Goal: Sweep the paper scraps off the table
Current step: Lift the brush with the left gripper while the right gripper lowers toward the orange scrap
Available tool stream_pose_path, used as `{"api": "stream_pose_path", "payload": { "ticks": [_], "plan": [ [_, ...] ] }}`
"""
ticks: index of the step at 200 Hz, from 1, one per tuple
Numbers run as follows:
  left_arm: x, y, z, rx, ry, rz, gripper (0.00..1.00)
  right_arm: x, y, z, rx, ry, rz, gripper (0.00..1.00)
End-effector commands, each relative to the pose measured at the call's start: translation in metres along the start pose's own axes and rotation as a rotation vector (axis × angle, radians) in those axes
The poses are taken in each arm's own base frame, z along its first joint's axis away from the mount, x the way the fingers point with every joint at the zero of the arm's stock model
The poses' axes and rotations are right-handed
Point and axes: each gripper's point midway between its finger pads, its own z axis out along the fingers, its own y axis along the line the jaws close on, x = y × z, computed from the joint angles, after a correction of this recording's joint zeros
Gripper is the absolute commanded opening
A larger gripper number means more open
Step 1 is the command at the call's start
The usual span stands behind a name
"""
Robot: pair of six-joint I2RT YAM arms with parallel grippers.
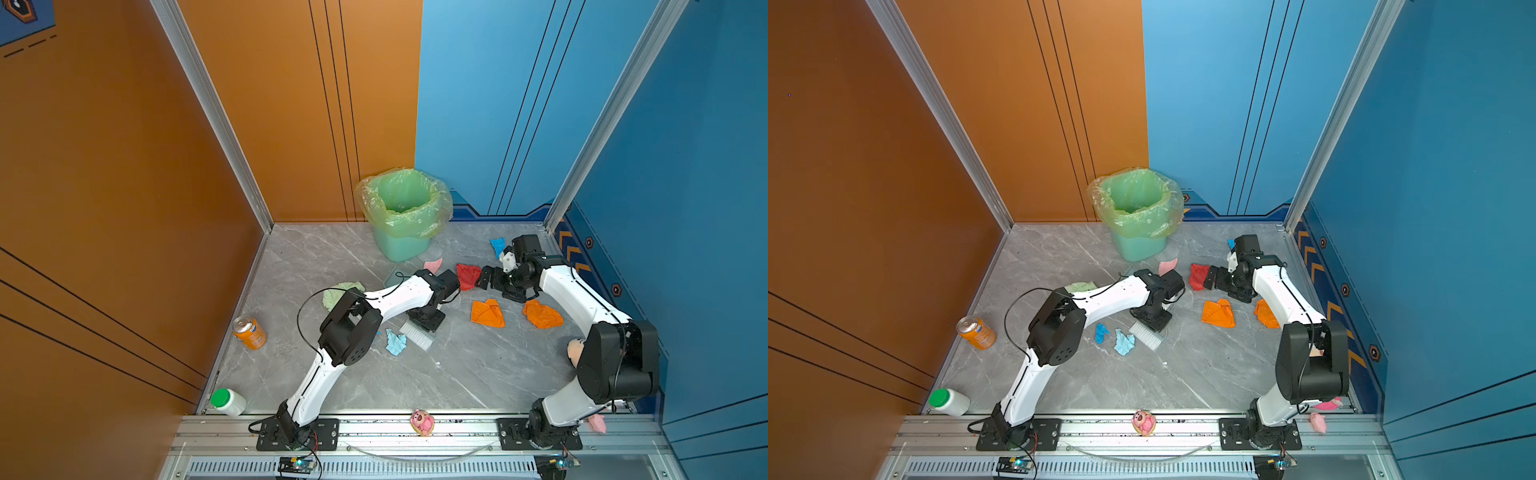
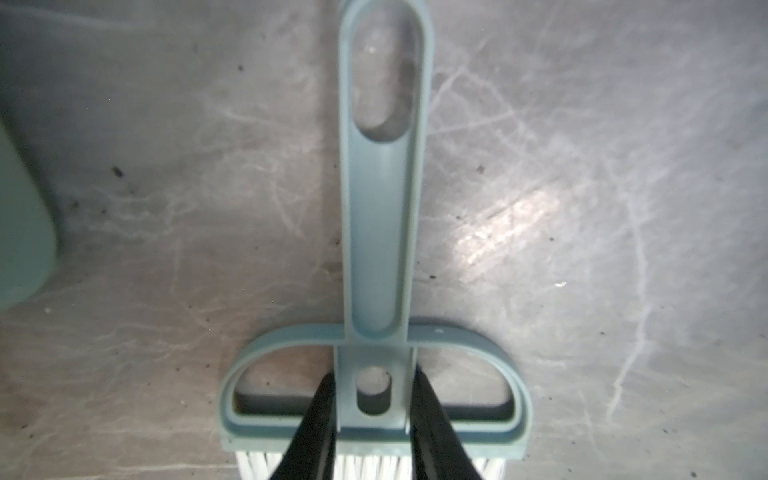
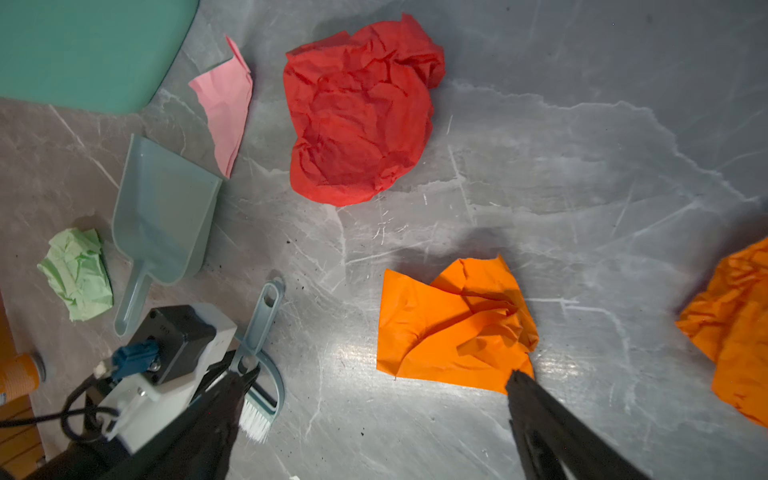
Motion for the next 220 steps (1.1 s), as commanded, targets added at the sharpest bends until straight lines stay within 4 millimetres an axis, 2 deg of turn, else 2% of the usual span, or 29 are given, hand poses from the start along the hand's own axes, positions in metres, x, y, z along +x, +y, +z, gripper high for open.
{"api": "stream_pose_path", "payload": {
  "ticks": [1,59,101,137,169,220],
  "plan": [
    [0.003,0.007,0.005,0.003,0.025,0.035,0.03,0.000,0.019,-0.013,-0.078,-0.036,-0.135,1.00],
    [-0.005,0.008,-0.017,0.072,-0.022,0.092,0.00,0.012,0.044,-0.030,-0.222,-0.102,-0.325,1.00],
    [-0.007,0.002,-0.033,0.134,-0.053,0.151,0.00,0.019,0.053,-0.043,-0.273,-0.192,-0.456,1.00],
    [-0.007,-0.010,-0.049,0.214,-0.084,0.219,0.00,0.029,0.058,-0.041,-0.310,-0.192,-0.523,1.00],
    [-0.005,-0.025,-0.065,0.314,-0.112,0.287,0.00,0.048,0.075,-0.039,-0.375,-0.161,-0.627,1.00],
    [0.005,-0.034,-0.087,0.418,-0.141,0.395,0.00,0.072,0.093,-0.040,-0.441,-0.103,-0.730,1.00]
  ]
}}
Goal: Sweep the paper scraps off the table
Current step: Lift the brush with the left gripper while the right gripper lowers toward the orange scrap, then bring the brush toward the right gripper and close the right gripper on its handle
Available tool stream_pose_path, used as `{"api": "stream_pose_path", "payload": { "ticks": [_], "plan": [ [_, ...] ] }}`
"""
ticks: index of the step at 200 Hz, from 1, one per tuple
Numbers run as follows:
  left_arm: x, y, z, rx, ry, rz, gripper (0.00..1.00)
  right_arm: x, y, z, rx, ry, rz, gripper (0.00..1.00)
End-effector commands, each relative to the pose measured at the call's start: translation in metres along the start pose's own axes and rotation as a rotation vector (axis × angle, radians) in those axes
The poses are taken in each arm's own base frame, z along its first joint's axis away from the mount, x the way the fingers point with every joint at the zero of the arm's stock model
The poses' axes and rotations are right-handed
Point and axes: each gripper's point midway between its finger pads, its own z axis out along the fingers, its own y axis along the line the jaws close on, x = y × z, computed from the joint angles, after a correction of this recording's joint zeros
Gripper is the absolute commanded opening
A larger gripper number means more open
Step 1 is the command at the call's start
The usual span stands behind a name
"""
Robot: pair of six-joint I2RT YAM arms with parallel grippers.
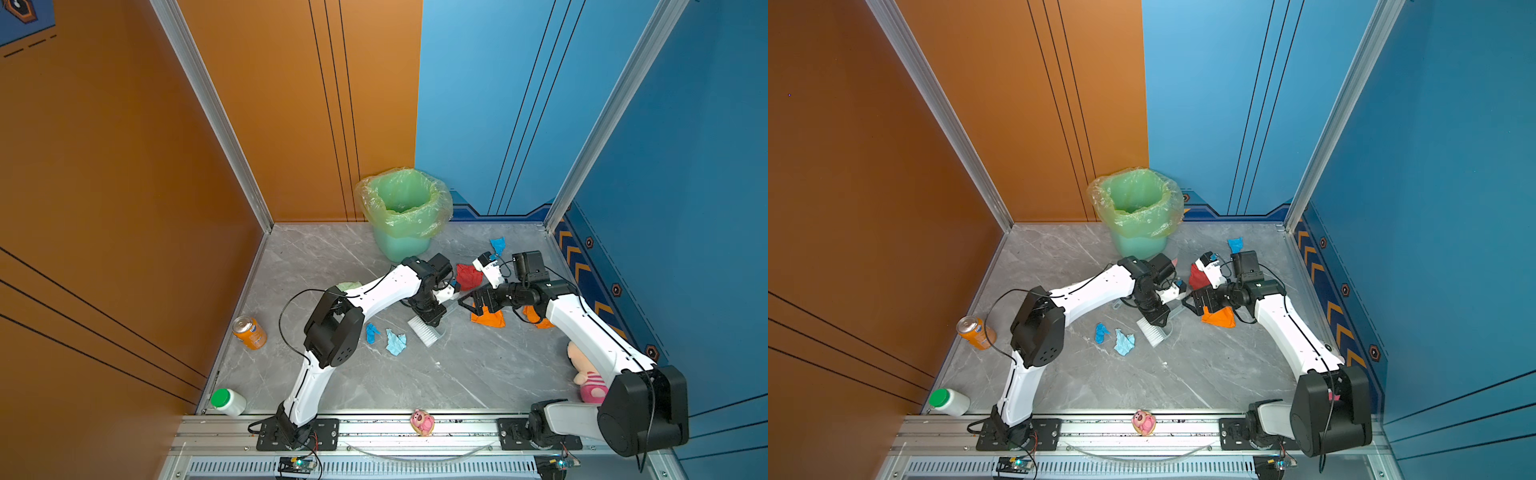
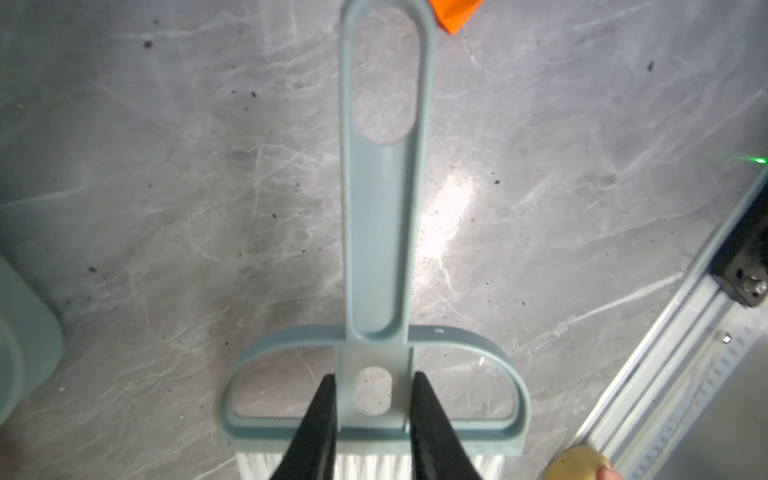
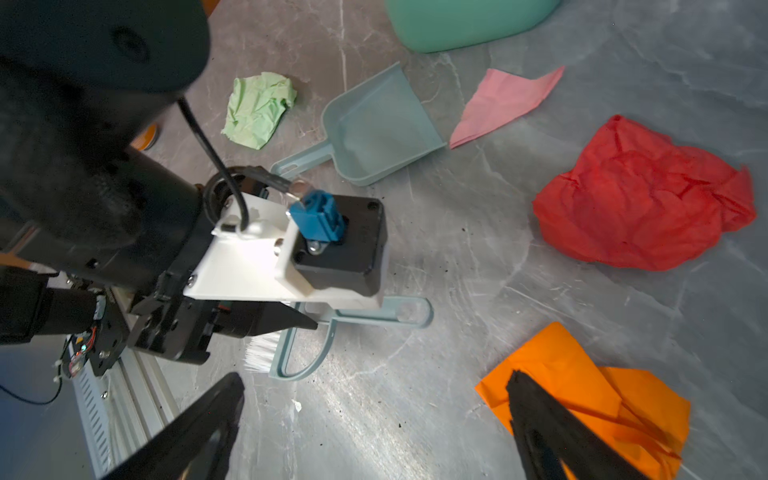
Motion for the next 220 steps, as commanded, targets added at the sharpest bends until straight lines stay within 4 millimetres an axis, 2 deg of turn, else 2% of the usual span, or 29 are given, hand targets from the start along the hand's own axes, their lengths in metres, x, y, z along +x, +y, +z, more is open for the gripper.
{"api": "stream_pose_path", "payload": {
  "ticks": [1,72,99,158,187,220],
  "plan": [
    [0.004,-0.016,-0.024,0.101,-0.030,0.077,0.00,0.003,0.018,-0.003,-0.063,0.012,-0.064,1.00],
    [0.010,-0.022,-0.057,0.227,-0.121,0.095,0.00,-0.005,0.039,-0.007,-0.169,-0.007,-0.092,1.00],
    [0.009,-0.037,-0.072,0.311,-0.173,0.133,0.00,-0.011,0.053,-0.007,-0.240,-0.021,-0.111,0.99],
    [0.010,-0.053,-0.085,0.412,-0.221,0.168,0.00,-0.023,0.063,-0.002,-0.300,-0.018,-0.117,0.98],
    [0.011,-0.062,-0.098,0.471,-0.263,0.188,0.00,-0.027,0.072,-0.003,-0.359,-0.028,-0.120,0.96],
    [0.012,-0.059,-0.104,0.494,-0.285,0.186,0.00,-0.028,0.081,-0.004,-0.423,-0.030,-0.118,0.94]
  ]
}}
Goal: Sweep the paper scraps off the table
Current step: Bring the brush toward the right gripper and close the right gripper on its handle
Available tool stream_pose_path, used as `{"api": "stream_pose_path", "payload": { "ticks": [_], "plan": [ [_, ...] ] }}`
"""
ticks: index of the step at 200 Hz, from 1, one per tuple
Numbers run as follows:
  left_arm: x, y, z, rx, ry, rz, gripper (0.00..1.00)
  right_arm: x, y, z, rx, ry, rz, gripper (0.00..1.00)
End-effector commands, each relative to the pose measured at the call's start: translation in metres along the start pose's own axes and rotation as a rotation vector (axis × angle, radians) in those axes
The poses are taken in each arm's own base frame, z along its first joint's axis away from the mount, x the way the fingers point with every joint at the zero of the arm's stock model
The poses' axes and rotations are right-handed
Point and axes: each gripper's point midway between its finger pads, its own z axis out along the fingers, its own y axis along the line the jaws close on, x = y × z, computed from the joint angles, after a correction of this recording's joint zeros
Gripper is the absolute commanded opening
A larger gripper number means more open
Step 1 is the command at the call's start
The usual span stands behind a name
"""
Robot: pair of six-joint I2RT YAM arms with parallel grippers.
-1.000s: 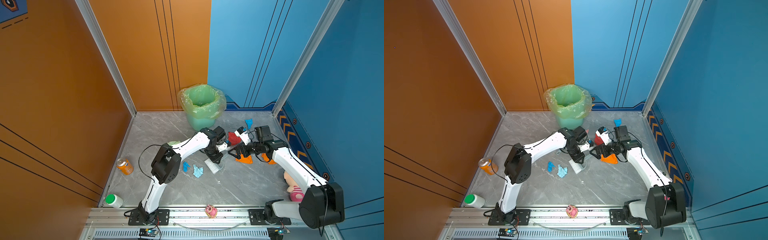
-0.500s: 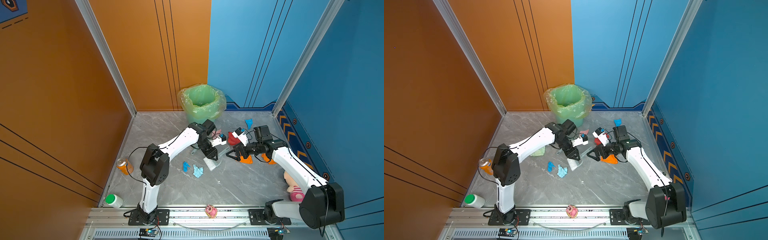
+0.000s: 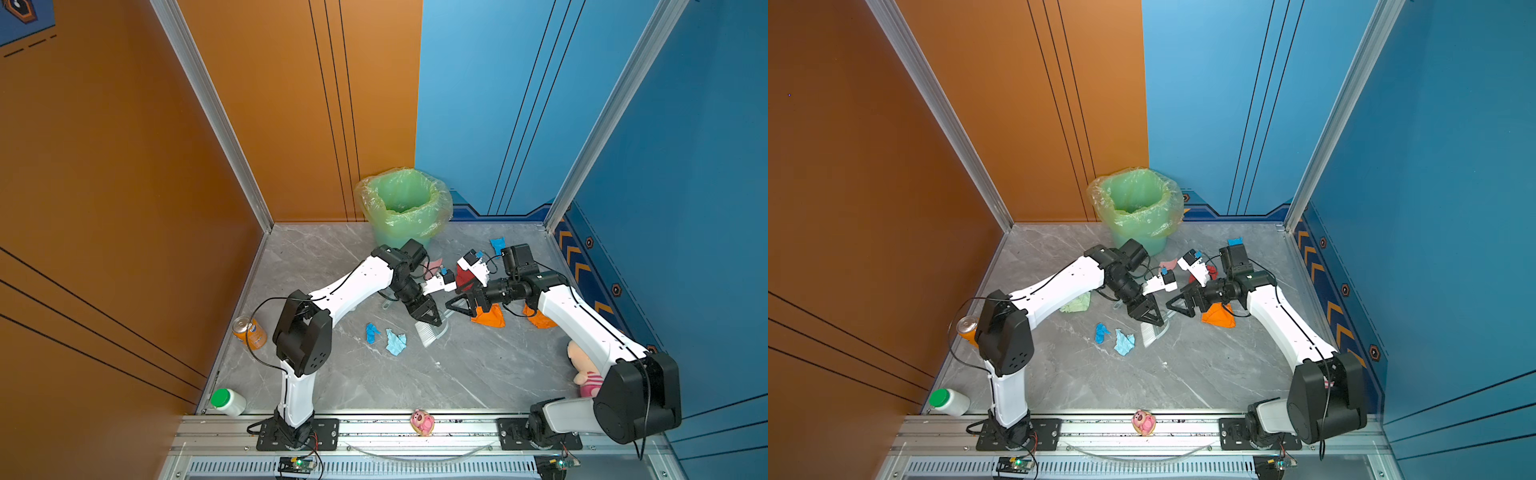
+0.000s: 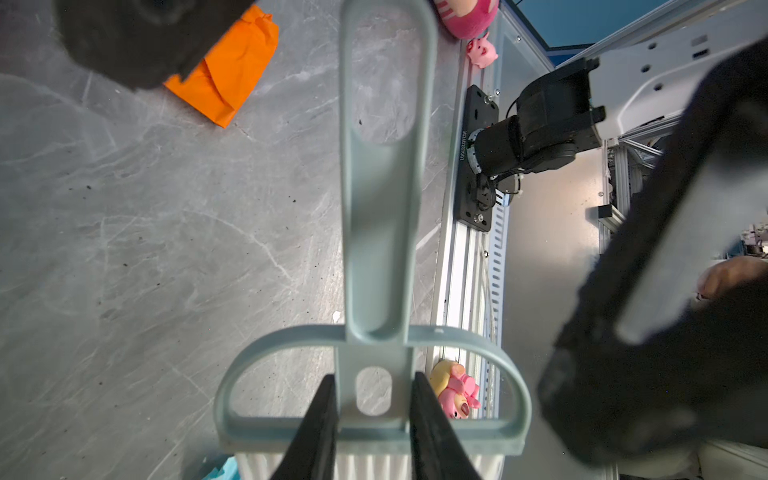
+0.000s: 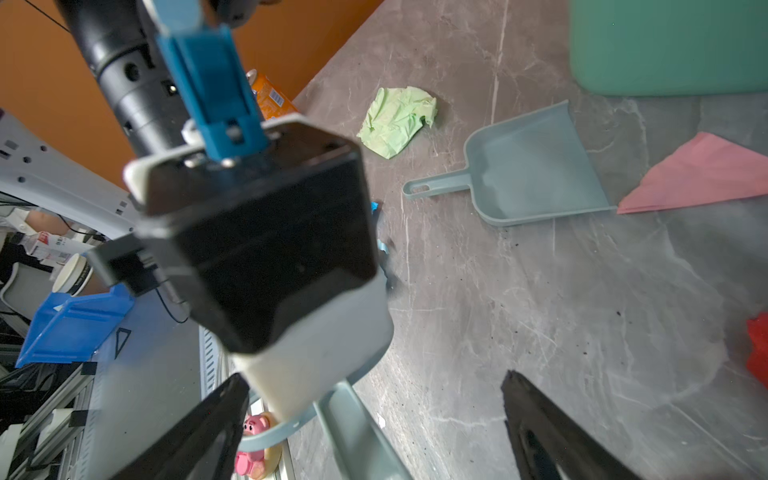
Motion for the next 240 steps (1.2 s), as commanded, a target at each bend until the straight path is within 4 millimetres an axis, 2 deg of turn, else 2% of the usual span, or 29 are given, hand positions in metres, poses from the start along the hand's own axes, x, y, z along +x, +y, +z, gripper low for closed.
{"api": "stream_pose_path", "payload": {
  "ticks": [1,77,121,240],
  "plan": [
    [-0.003,-0.016,-0.014,0.059,-0.047,0.028,0.00,-0.007,0.016,0.001,-0.084,-0.006,-0.016,0.94],
    [-0.004,-0.016,-0.021,0.103,-0.082,0.023,0.00,0.003,0.022,0.010,-0.145,0.026,0.004,0.85],
    [-0.006,-0.021,-0.025,0.139,-0.108,0.034,0.00,0.004,0.023,0.013,-0.156,0.034,0.001,0.80],
    [-0.005,-0.017,-0.024,0.146,-0.110,0.018,0.00,0.003,0.027,0.017,-0.166,0.041,-0.021,0.67]
  ]
}}
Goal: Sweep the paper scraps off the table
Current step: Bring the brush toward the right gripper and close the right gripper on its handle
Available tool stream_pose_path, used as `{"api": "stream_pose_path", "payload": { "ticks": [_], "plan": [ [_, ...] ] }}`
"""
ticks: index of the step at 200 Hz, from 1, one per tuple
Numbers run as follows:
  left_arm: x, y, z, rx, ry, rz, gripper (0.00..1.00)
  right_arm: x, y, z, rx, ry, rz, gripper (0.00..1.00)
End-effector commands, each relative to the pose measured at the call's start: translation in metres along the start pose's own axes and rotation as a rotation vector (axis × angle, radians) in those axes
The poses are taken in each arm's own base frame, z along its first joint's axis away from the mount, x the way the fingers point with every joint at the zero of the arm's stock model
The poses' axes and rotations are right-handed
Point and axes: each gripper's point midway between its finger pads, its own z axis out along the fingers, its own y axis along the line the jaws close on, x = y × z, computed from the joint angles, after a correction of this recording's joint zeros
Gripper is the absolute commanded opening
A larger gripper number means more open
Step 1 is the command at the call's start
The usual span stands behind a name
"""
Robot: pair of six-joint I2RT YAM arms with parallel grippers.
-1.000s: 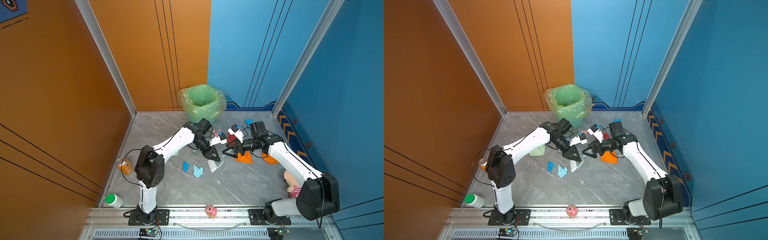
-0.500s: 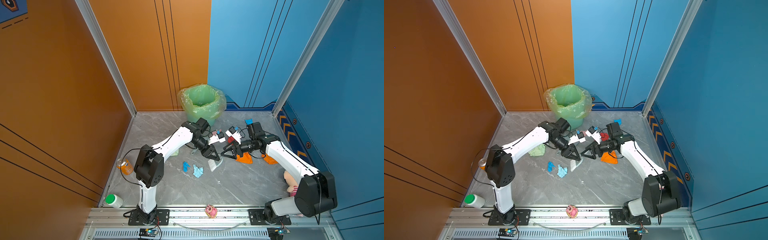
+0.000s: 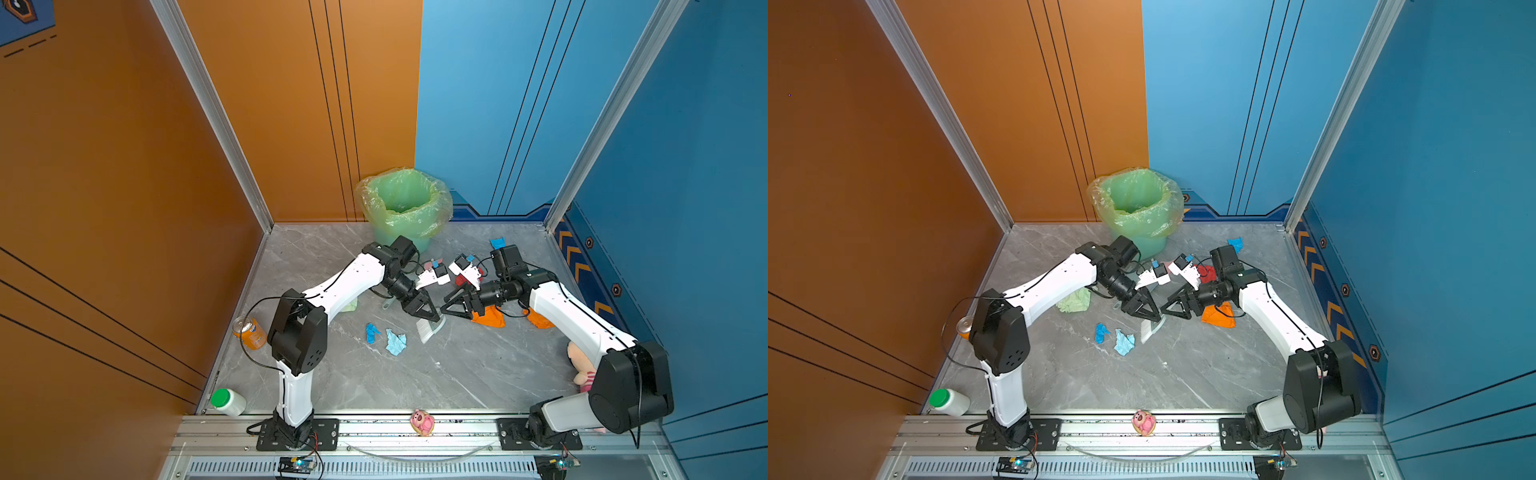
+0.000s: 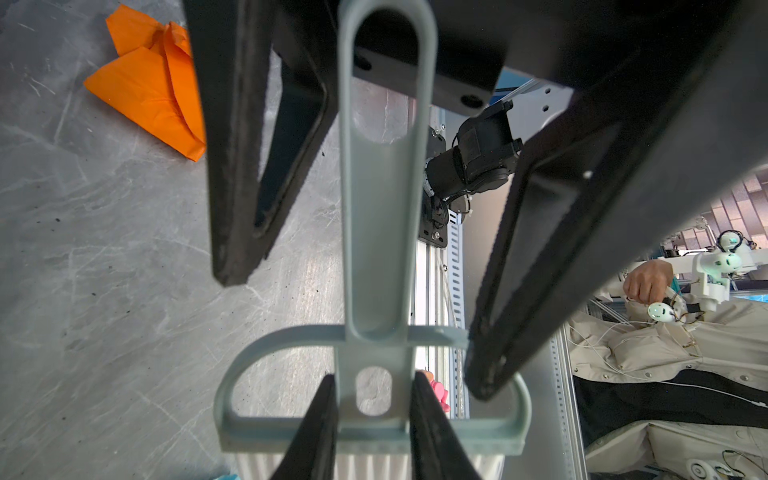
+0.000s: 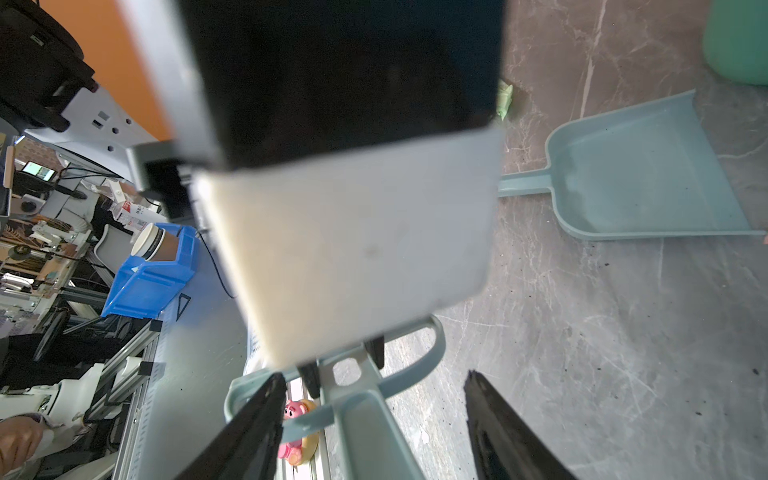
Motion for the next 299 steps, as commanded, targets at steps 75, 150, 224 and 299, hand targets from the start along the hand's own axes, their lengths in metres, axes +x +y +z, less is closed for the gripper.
{"api": "stream_pose_path", "payload": {
  "ticks": [75,150,224,299],
  "plan": [
    [-0.001,-0.012,-0.006,0.053,-0.029,0.015,0.00,-0.005,0.005,0.001,-0.018,0.006,-0.010,0.53],
    [-0.001,-0.007,-0.006,0.069,-0.037,-0.004,0.00,-0.005,0.006,0.001,-0.026,0.004,-0.006,0.44],
    [-0.001,-0.003,-0.003,0.087,-0.039,-0.018,0.00,-0.008,0.008,0.001,-0.042,0.000,0.001,0.31],
    [-0.004,0.001,-0.003,0.090,-0.044,-0.028,0.00,-0.008,0.007,0.002,-0.051,0.006,0.012,0.14]
  ]
}}
